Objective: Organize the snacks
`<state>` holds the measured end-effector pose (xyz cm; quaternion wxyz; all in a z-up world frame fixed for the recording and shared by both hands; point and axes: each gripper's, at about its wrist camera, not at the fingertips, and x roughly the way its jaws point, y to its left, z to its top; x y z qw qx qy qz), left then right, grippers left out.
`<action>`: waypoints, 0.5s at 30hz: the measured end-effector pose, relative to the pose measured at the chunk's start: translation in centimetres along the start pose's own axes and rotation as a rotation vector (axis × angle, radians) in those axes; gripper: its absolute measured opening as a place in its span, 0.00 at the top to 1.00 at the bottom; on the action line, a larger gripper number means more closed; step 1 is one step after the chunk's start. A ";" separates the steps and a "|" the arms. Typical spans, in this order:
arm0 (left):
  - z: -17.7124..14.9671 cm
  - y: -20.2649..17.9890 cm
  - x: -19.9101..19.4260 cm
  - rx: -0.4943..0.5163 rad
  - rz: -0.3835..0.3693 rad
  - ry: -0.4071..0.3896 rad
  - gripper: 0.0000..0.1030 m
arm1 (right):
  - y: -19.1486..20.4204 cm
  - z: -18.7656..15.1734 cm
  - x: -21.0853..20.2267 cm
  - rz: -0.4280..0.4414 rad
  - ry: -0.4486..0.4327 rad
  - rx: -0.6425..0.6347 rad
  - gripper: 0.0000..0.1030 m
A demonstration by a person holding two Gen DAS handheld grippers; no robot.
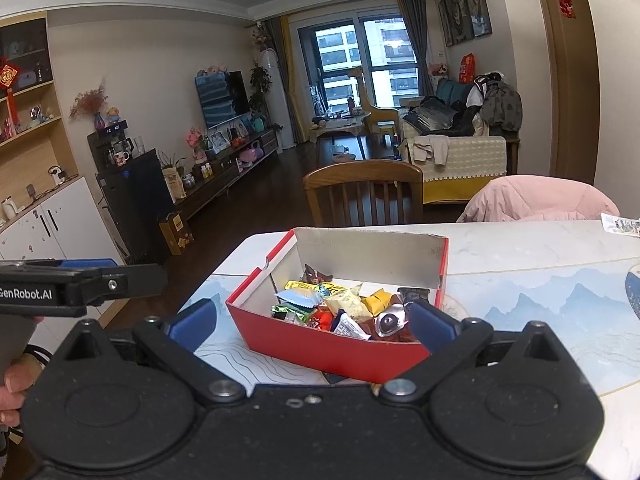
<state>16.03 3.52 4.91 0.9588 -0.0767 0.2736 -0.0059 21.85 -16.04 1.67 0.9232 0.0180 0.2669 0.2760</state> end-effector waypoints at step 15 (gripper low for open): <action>-0.6 -0.1 0.0 0.007 0.002 0.012 0.02 | 0.5 0.5 -0.8 -0.008 -0.017 0.023 0.00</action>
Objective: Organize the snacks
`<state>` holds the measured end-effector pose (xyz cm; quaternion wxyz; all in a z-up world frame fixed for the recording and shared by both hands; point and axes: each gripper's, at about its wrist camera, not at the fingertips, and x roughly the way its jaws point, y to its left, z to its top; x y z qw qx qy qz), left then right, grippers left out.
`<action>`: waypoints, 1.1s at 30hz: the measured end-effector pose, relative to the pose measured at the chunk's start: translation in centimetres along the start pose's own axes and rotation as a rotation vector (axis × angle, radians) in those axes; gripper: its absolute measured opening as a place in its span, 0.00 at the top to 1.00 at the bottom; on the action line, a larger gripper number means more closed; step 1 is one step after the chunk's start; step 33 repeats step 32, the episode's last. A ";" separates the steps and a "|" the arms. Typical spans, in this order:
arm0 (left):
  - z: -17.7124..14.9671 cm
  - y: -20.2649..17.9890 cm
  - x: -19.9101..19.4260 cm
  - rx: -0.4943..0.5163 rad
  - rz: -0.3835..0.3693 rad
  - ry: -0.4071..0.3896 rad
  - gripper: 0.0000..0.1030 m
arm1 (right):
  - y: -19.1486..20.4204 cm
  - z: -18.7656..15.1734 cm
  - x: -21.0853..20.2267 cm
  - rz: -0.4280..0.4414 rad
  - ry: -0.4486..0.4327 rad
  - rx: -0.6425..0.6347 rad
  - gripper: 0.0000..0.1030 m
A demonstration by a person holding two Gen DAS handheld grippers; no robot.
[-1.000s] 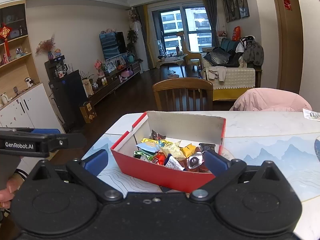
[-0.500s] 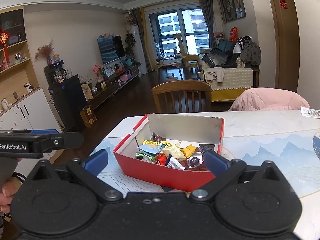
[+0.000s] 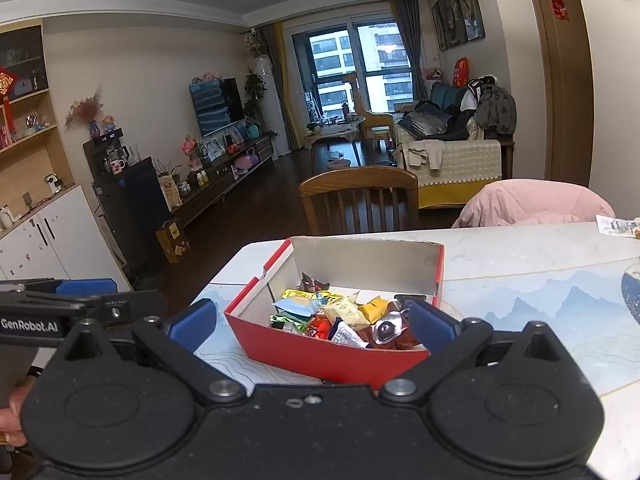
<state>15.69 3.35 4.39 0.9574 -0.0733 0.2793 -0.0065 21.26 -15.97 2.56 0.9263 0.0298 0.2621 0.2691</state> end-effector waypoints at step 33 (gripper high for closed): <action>-1.3 -0.3 0.1 -0.015 -0.032 0.057 0.02 | -0.4 -1.0 0.3 -0.004 0.020 0.014 0.00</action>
